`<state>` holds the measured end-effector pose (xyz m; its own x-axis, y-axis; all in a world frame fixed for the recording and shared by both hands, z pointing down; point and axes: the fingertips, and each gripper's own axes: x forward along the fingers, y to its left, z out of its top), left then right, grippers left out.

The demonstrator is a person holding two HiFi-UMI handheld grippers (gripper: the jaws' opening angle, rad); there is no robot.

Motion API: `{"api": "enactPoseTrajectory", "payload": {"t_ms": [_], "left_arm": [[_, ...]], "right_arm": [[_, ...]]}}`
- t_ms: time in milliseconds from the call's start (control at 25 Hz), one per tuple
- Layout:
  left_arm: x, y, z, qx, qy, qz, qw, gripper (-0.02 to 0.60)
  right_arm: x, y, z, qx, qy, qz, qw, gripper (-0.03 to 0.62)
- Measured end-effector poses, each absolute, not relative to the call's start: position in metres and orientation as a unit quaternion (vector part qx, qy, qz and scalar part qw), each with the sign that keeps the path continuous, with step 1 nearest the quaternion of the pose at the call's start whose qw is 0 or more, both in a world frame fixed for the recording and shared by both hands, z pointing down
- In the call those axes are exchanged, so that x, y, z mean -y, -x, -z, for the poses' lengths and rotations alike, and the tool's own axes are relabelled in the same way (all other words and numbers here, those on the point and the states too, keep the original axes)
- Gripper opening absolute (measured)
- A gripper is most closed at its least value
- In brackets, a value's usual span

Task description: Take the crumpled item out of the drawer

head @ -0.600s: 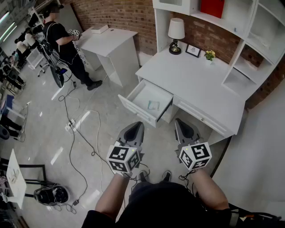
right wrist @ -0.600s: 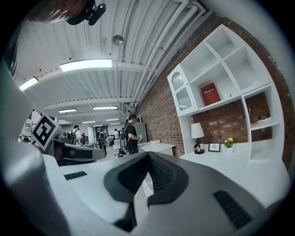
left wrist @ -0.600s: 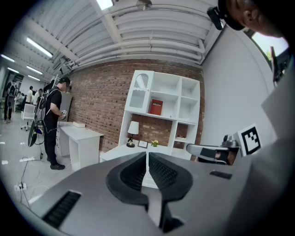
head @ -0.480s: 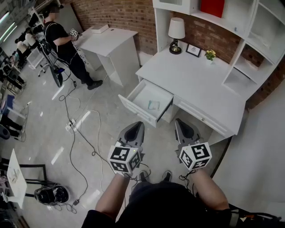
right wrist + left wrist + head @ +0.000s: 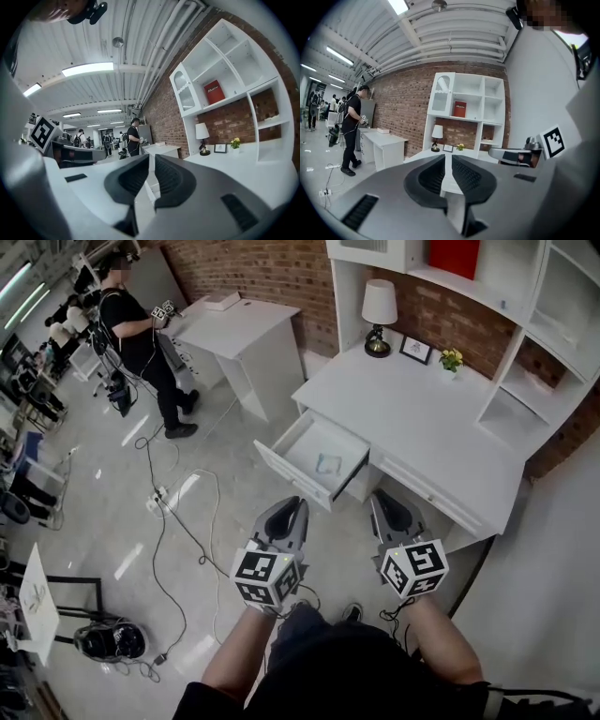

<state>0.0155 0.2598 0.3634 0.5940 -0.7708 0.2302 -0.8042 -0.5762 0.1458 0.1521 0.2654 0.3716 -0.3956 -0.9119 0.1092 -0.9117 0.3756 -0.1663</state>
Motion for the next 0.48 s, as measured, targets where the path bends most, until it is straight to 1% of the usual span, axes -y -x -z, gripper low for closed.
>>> {"api": "enactPoseTrajectory", "payload": {"t_ms": [40, 80, 120, 160, 480], "left_arm": [[-0.26, -0.015, -0.364, 0.45, -0.883, -0.076, 0.112, 0.024], [-0.259, -0.015, -0.366, 0.453, -0.881, -0.082, 0.109, 0.097], [-0.257, -0.014, -0.369, 0.456, -0.879, -0.088, 0.11, 0.173], [-0.256, -0.012, -0.373, 0.458, -0.877, -0.09, 0.114, 0.181], [-0.217, 0.004, -0.399, 0.466, -0.869, -0.081, 0.147, 0.18]], "right_arm": [[-0.264, -0.154, -0.373, -0.83, 0.549, 0.099, 0.0, 0.043], [-0.262, -0.155, -0.375, -0.83, 0.549, 0.1, -0.002, 0.079], [-0.26, -0.155, -0.377, -0.83, 0.548, 0.102, -0.003, 0.094], [-0.258, -0.155, -0.38, -0.831, 0.547, 0.105, -0.003, 0.1], [-0.218, -0.145, -0.403, -0.831, 0.543, 0.122, -0.017, 0.1]]}}
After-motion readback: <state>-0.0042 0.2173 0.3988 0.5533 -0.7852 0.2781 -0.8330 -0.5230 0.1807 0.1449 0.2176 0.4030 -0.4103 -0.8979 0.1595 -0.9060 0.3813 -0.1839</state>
